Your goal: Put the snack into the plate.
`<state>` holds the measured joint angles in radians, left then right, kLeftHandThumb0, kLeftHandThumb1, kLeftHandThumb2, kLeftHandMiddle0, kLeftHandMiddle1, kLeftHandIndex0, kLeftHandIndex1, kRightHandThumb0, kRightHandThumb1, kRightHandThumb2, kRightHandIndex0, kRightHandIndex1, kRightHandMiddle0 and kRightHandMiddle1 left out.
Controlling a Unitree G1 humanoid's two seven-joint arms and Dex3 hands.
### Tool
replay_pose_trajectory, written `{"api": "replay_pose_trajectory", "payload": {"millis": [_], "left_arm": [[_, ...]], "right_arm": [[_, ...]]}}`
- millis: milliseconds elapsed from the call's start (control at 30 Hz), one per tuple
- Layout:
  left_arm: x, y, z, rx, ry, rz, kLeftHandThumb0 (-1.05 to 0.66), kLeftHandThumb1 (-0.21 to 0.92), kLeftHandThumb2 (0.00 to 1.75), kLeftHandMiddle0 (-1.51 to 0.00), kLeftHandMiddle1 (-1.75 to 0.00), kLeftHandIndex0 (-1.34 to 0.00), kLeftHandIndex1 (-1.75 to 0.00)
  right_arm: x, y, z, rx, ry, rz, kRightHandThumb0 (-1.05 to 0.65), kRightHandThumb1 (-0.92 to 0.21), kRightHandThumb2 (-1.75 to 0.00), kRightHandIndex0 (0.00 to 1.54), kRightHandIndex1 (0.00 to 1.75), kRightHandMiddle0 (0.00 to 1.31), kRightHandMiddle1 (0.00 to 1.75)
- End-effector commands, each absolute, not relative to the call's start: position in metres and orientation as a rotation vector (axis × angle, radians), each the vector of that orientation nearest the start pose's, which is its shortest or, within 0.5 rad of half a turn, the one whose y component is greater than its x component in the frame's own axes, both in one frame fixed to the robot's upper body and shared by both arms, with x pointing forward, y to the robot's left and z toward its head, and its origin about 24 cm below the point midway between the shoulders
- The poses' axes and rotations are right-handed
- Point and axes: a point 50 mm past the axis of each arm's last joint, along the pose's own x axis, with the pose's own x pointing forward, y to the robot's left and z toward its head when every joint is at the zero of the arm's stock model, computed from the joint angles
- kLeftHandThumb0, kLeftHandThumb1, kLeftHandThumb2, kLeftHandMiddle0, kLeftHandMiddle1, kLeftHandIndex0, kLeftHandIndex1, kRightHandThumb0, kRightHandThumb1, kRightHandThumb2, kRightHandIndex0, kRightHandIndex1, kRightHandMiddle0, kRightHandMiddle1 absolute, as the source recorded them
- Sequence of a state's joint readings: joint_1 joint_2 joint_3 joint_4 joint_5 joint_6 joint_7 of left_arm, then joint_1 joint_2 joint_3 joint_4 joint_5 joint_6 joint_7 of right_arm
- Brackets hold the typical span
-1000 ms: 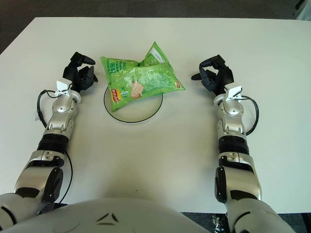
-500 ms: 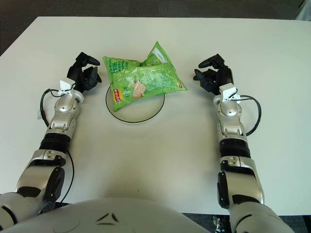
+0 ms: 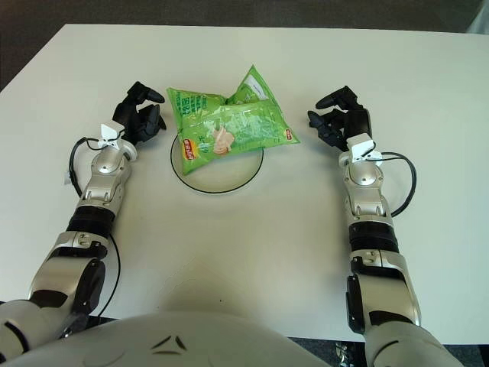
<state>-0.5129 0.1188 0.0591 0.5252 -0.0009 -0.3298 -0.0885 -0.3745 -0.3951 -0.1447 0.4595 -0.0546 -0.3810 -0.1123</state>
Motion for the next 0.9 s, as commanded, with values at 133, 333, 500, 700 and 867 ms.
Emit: {"api": "replay_pose_trajectory", "payload": {"millis": [133, 333, 500, 700, 867], "left_arm": [[0.334, 0.145, 0.064, 0.082, -0.172, -0.188, -0.37, 0.77, 0.71, -0.77, -1.75, -0.3, -1.75], [0.334, 0.143, 0.065, 0.078, -0.173, -0.203, -0.37, 0.78, 0.71, -0.78, -1.75, -0.29, -1.75], [0.334, 0.142, 0.065, 0.075, -0.176, -0.21, -0.37, 0.78, 0.7, -0.78, -1.75, -0.29, -1.75], [0.335, 0.141, 0.066, 0.072, -0.178, -0.212, -0.37, 0.78, 0.7, -0.78, -1.75, -0.29, -1.75], [0.336, 0.141, 0.067, 0.069, -0.183, -0.211, -0.37, 0.79, 0.7, -0.78, -1.75, -0.29, -1.75]], "right_arm": [[0.26, -0.249, 0.041, -0.278, -0.335, -0.328, -0.36, -0.92, -0.31, 0.89, 1.0, 0.43, 1.51], [0.255, -0.252, 0.042, -0.267, -0.377, -0.351, -0.35, -0.92, -0.34, 0.88, 1.07, 0.39, 1.55], [0.253, -0.253, 0.042, -0.234, -0.39, -0.371, -0.35, -0.92, -0.37, 0.86, 1.18, 0.36, 1.58], [0.252, -0.254, 0.046, -0.02, -0.422, -0.389, -0.35, -0.92, -0.41, 0.81, 1.39, 0.31, 1.63], [0.252, -0.256, 0.047, 0.097, -0.423, -0.367, -0.35, -0.92, -0.46, 0.77, 1.54, 0.27, 1.69]]}}
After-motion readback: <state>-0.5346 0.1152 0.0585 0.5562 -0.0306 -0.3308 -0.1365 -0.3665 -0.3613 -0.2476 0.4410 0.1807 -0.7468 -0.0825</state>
